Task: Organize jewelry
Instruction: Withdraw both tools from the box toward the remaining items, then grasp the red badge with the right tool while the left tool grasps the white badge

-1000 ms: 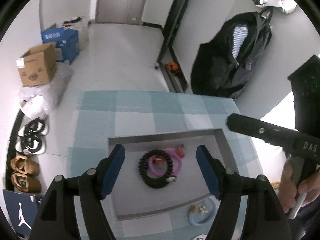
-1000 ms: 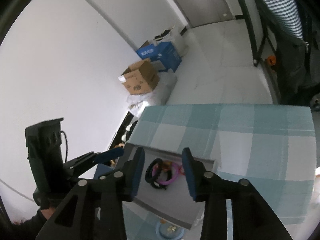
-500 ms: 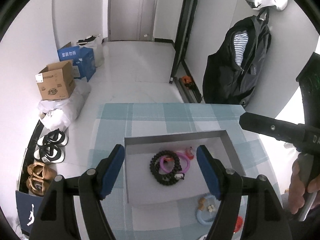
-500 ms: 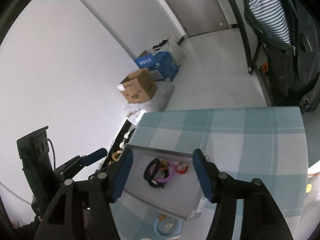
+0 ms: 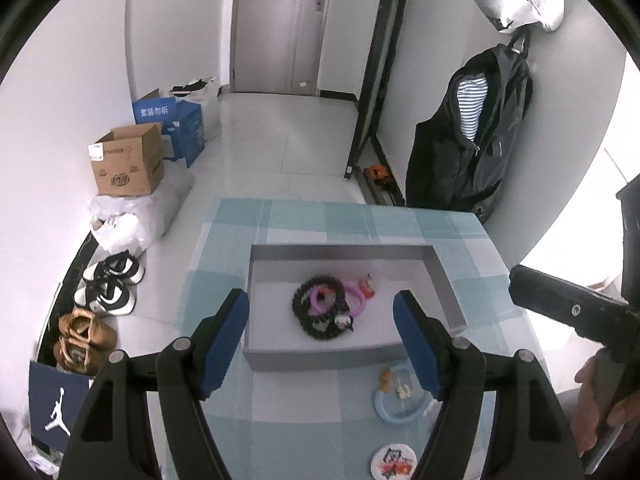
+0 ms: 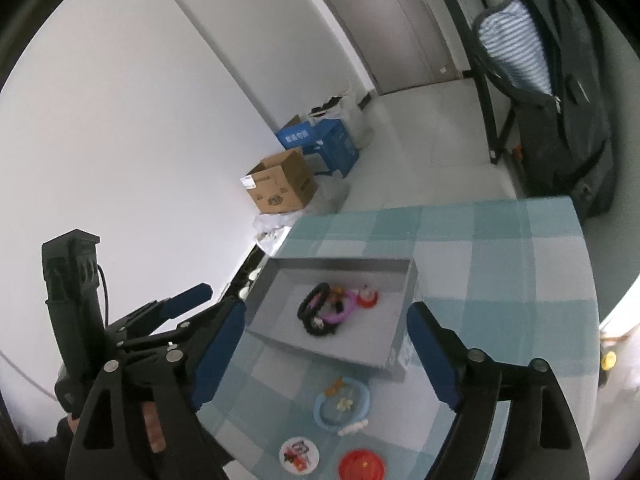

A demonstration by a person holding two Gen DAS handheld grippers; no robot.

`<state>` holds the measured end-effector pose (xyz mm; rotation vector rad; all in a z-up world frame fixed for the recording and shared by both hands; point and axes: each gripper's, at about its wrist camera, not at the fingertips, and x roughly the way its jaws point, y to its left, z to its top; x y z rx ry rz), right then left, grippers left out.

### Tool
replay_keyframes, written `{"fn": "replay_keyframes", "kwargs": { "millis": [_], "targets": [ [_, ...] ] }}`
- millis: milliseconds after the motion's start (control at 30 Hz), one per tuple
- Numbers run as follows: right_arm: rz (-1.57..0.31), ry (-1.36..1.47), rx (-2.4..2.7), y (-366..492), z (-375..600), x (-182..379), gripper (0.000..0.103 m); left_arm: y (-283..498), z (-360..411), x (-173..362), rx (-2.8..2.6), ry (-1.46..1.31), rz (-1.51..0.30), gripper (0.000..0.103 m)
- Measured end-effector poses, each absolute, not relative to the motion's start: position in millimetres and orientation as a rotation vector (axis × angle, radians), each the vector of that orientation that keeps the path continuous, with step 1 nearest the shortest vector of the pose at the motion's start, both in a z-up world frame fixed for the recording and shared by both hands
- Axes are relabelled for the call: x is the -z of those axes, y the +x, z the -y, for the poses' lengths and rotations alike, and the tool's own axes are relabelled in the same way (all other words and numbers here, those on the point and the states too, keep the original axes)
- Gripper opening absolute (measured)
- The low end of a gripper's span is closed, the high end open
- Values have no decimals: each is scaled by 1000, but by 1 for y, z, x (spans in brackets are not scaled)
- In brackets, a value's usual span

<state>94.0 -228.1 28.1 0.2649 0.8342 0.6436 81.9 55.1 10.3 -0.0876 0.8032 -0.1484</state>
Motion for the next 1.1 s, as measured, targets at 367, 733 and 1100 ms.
{"fn": "replay_keyframes", "kwargs": {
  "millis": [367,733,1100],
  "targets": [
    [-835,197,-608,47,229,-15,94,46,-41,-1,161,-98,-836,71],
    [-902,73,-552,16,238,18,94,25,-42,25,188,-130,-954,71],
    [-964,-94,-563,4,225,52,91,22,-38,55,202,-160,-1073,71]
  ]
}}
